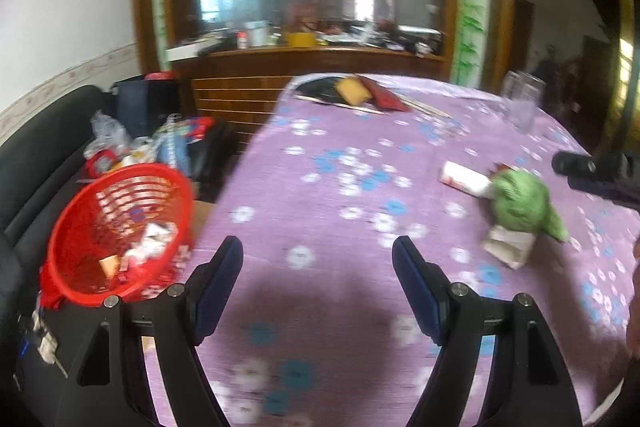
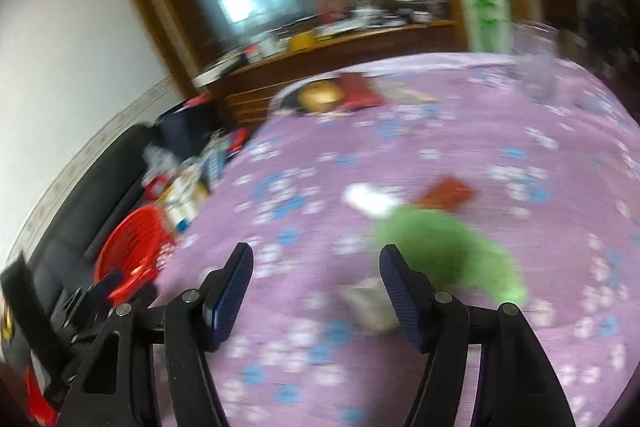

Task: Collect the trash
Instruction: 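Move both open tools back over the table, then grasp the green towel with the right tool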

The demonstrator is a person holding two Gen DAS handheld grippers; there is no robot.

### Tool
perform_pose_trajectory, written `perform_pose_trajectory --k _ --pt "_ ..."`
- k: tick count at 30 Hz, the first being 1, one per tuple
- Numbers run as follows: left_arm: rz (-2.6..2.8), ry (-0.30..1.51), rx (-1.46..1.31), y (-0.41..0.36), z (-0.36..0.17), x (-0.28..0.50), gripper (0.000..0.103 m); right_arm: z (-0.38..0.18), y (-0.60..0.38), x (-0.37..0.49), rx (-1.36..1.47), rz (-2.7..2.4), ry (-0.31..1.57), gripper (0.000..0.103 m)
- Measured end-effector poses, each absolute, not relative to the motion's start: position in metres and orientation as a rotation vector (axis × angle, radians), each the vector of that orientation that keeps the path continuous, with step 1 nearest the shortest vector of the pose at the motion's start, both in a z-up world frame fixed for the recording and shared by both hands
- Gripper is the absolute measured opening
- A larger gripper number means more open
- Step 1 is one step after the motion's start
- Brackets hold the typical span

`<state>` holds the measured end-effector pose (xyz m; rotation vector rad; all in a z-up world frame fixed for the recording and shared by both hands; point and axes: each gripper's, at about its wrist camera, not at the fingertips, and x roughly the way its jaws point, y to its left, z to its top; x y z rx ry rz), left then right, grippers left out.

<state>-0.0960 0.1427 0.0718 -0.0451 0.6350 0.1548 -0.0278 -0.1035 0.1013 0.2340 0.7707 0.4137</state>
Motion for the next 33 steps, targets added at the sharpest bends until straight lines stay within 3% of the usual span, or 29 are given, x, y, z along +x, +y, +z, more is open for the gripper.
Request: perform_pose_trajectory --k 7,14,16,20,22,24,28,31,33 --pt "0.002 0.707 -0.037 0.097 0.065 -0.081 0.076 0.091 -0.144 0.015 0.243 0.349 0.877 0.07" --pt "-0.018 0.736 -0.006 0.076 0.06 -0.073 0.076 0.06 -0.107 0.046 0.104 0.422 0.943 0.07" --pt "-0.019 0.741 0.004 0.076 0.059 -0.073 0.076 0.05 -0.092 0.047 0.003 0.438 0.941 0.081" --pt "-0.026 0.758 0.013 0.071 0.057 -0.067 0.076 0.037 -0.078 0.039 -0.144 0.46 0.892 0.083" --pt "-0.039 0.769 0.015 0.067 0.056 -0.062 0.076 0.034 -0.078 0.033 -0.184 0.458 0.849 0.067" --pt "-0.058 0.771 0.017 0.061 0.058 -0.056 0.076 0.038 -0.084 0.031 -0.151 0.485 0.825 0.059" --pt "-0.121 0.782 0.014 0.043 0.064 -0.041 0.076 0.061 -0.116 0.028 0.0 0.504 0.712 0.057" --pt "-0.192 0.816 0.04 0.022 0.062 -0.027 0.085 0.077 -0.152 0.03 0.16 0.48 0.627 0.057" --pt "-0.23 0.845 0.082 0.003 0.055 -0.015 0.085 0.081 -0.167 0.032 0.211 0.436 0.609 0.057"
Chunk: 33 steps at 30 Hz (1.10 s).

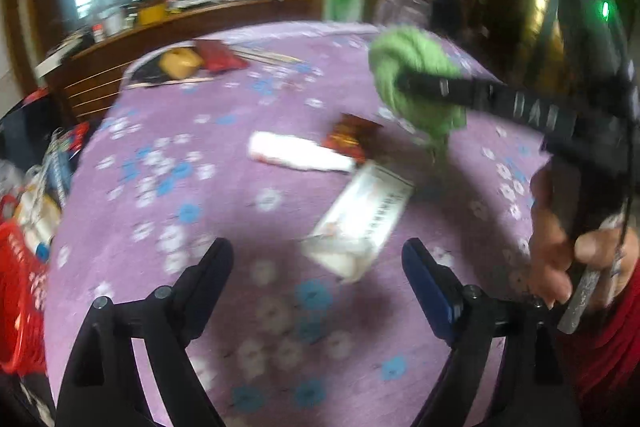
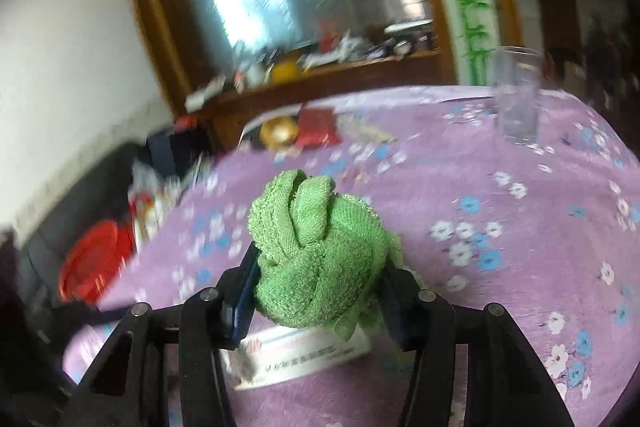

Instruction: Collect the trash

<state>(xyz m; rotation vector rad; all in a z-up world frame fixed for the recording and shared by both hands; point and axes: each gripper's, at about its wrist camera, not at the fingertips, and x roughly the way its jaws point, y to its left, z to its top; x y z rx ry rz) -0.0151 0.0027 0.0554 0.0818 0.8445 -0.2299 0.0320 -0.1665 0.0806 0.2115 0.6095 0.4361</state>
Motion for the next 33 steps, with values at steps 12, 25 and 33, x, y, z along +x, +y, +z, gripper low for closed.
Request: perform_pose_trajectory --k 12,25,33 --pt "-0.233 0.944 0.297 -0.047 0.006 0.042 0.083 0.092 -0.214 0.033 0.36 0.307 0.558 0.058" --pt "-0.239 0.856 0.105 -0.022 0.02 0.016 0.051 0.088 -0.198 0.031 0.297 0.332 0.577 0.058" --pt "-0.056 0.623 -0.016 0.027 0.049 -0.001 0.051 0.081 -0.167 0.028 0.176 0.358 0.59 0.058"
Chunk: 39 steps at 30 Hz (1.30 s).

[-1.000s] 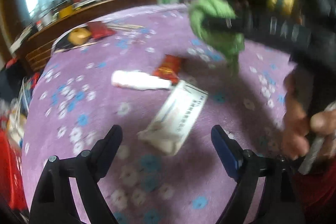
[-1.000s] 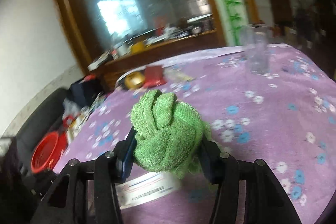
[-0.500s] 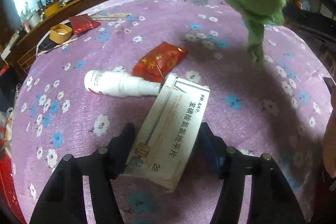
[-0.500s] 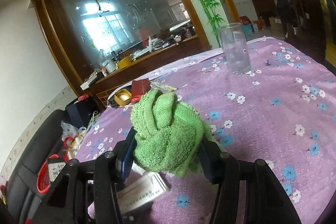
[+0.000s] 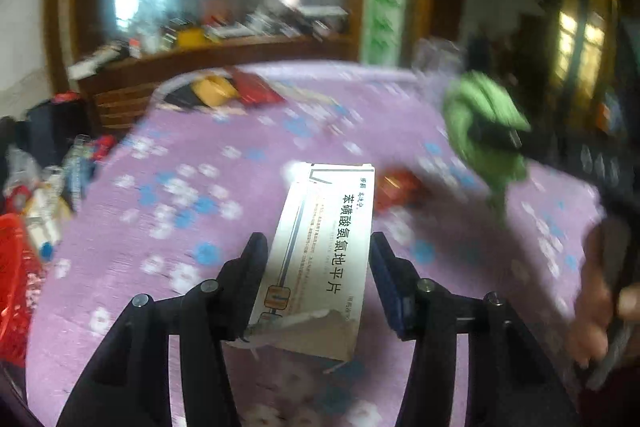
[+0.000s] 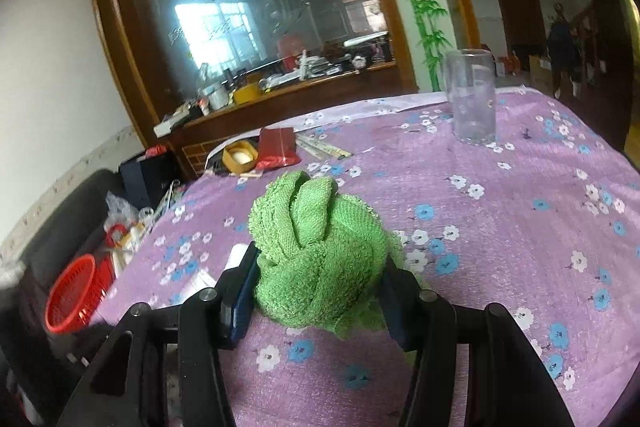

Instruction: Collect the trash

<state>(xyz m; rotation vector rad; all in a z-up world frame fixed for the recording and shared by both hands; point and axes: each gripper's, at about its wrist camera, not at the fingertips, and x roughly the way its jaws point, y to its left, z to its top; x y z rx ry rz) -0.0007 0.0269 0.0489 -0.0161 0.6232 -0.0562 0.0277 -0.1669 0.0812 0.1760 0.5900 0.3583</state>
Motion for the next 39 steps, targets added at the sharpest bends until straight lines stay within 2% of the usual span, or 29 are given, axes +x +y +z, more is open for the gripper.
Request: perform_pose_trajectory --k 8,39 --pt "0.103 0.518 -0.061 0.055 0.059 0.001 0.051 0.074 -0.137 0.021 0.06 0.388 0.59 0.058" --pt "0.12 0.54 -0.033 0.054 0.052 0.004 0.051 0.08 -0.128 0.01 0.022 0.398 0.554 0.058"
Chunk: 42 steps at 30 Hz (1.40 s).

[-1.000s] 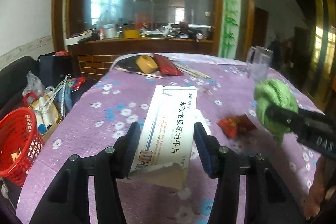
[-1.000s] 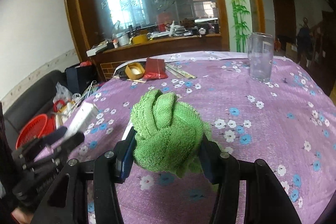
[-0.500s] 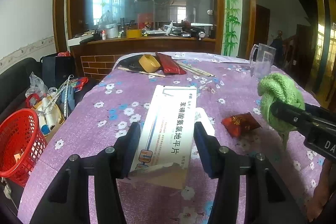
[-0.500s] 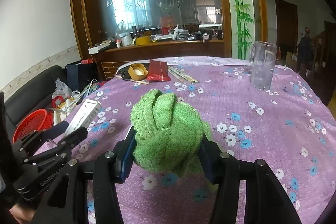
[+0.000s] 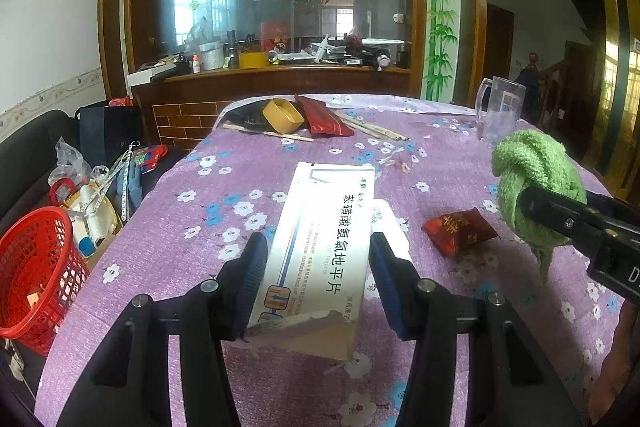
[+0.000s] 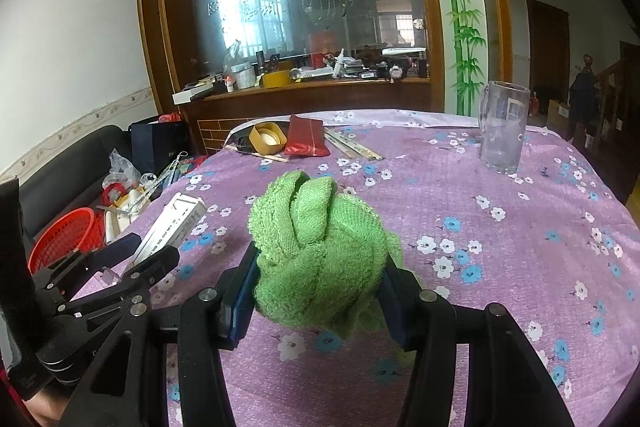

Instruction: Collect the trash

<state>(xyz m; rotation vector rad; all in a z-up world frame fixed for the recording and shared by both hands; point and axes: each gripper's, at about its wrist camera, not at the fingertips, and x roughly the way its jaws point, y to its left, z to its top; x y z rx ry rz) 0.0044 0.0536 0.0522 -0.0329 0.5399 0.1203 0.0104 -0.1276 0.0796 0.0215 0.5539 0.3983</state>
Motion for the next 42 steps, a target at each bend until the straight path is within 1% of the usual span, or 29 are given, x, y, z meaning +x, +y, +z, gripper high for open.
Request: perform_pose_trajectory --k 42 --pt "0.146 0.545 -0.018 0.0536 0.0444 0.0015 0.051 0.08 -0.1347 0.0111 0.053 0.39 0.565 0.059"
